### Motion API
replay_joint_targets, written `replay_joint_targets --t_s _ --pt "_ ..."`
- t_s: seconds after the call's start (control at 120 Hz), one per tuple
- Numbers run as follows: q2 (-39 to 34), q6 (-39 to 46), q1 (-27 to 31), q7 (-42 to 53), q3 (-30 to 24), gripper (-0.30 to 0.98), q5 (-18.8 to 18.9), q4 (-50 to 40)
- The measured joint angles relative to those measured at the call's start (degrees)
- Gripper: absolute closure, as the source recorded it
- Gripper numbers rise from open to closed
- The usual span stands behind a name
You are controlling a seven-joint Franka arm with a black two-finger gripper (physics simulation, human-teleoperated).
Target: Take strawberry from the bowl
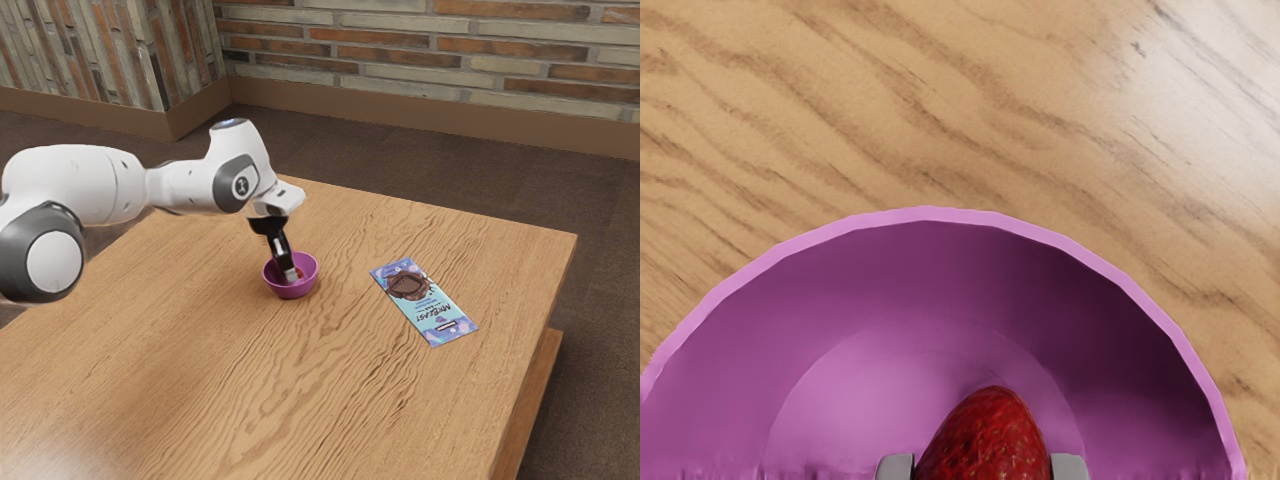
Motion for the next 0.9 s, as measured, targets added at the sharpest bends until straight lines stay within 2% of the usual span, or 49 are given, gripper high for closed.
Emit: replay_joint_targets --t_s 0.092,0.158,0.275,0.442,0.683,0.9 --pt "-6.6 0.3 -0.4 -0.5 0.0 0.74 0.6 -3.9" --pt "-9.8 0.4 -4.9 -0.9 -0.2 0.75 0.9 -6.3" --pt "-8.7 0.8 -14.2 -1.9 -0.4 0.76 0.9 -7.1" --pt "-8.0 1.6 -16.3 -3.4 -0.4 0.76 1.0 -11.6" --pt "-8.0 2.2 -16.3 -3.9 -0.4 0.30 -0.7 -13.3" --pt "-9.0 2.1 -16.3 -4.1 -0.4 0.11 -1.1 -13.1"
